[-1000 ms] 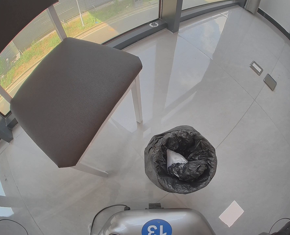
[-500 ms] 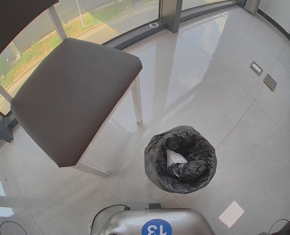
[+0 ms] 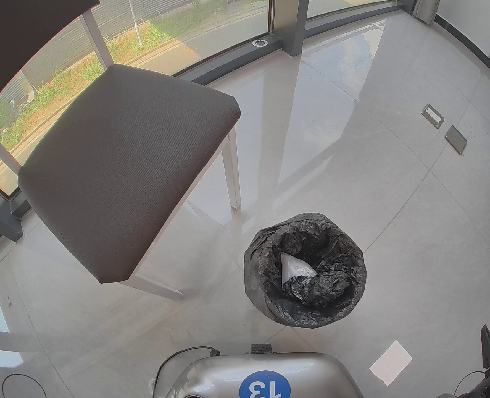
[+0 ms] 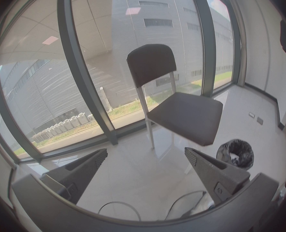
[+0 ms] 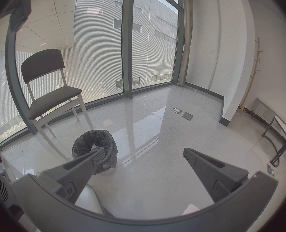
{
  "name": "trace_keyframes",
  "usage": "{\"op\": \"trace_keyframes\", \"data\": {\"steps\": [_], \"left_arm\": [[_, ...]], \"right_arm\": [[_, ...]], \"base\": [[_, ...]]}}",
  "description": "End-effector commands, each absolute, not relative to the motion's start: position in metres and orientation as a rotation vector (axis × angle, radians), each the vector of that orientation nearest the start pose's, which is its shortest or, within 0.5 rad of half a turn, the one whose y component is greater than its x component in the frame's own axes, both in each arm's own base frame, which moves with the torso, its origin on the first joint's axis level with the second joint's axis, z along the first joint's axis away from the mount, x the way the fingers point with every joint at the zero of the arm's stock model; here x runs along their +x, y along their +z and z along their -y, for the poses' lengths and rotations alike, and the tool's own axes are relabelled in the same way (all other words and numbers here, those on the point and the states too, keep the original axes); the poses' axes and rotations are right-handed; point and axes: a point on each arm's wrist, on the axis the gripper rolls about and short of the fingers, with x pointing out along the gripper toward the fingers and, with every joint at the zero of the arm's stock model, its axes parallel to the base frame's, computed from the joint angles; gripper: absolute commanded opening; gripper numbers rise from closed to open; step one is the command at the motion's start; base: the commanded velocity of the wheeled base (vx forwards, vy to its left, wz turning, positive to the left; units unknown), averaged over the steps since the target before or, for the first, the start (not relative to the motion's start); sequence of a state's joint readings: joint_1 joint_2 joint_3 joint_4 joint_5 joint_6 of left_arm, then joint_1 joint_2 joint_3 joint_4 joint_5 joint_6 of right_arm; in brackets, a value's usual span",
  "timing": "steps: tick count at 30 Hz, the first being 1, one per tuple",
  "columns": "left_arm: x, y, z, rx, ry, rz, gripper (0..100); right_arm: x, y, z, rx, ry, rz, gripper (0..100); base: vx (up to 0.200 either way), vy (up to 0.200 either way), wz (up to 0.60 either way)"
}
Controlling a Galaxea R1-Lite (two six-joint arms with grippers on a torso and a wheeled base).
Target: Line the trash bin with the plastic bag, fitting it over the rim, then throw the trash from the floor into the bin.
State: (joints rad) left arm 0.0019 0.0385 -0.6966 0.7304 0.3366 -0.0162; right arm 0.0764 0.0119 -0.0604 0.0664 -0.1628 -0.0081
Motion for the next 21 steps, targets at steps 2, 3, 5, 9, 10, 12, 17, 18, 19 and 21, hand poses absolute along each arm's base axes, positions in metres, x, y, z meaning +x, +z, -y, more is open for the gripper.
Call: {"op": "trace_keyframes", "data": {"steps": [2, 3, 5, 9, 10, 12, 17, 18, 19, 21], "left_arm": [[-0.043, 0.112, -0.006, -0.039, 0.268, 0.022, 100], [-0.041, 0.109, -0.006, -0.035, 0.259, 0.027, 100], [-0.025, 0.085, -0.004, 0.022, 0.193, 0.060, 100], [-0.024, 0.081, -0.003, 0.032, 0.156, 0.040, 100], [-0.024, 0.081, -0.003, 0.027, 0.122, 0.027, 100], [-0.024, 0.081, -0.002, -0.007, 0.070, 0.026, 100], [-0.023, 0.076, 0.000, 0.015, 0.006, 0.005, 100], [-0.023, 0.076, 0.000, 0.015, 0.003, 0.005, 100], [-0.023, 0.077, 0.000, 0.015, 0.000, 0.006, 100], [-0.023, 0.077, 0.000, 0.015, -0.003, 0.006, 100]], "right_arm": [[-0.027, 0.083, 0.006, -0.007, -0.098, -0.011, 100], [-0.027, 0.083, 0.006, -0.007, -0.100, -0.011, 100], [-0.027, 0.084, 0.006, -0.012, -0.103, -0.010, 100], [-0.027, 0.084, 0.006, -0.018, -0.106, -0.009, 100], [-0.027, 0.084, 0.006, -0.014, -0.109, -0.005, 100], [-0.027, 0.084, 0.006, -0.008, -0.112, 0.000, 100], [-0.027, 0.084, 0.006, 0.002, -0.101, 0.002, 100], [-0.027, 0.084, 0.006, 0.006, -0.097, 0.000, 100], [-0.027, 0.084, 0.006, 0.008, -0.094, 0.000, 100], [-0.027, 0.084, 0.005, 0.005, -0.075, 0.002, 100]], "base": [[0.000, 0.000, 0.00], [0.000, 0.000, 0.00], [0.000, 0.000, 0.00], [0.000, 0.000, 0.00], [0.000, 0.000, 0.00], [0.000, 0.000, 0.00], [0.000, 0.000, 0.00], [0.000, 0.000, 0.00], [0.000, 0.000, 0.00], [0.000, 0.000, 0.00]]}}
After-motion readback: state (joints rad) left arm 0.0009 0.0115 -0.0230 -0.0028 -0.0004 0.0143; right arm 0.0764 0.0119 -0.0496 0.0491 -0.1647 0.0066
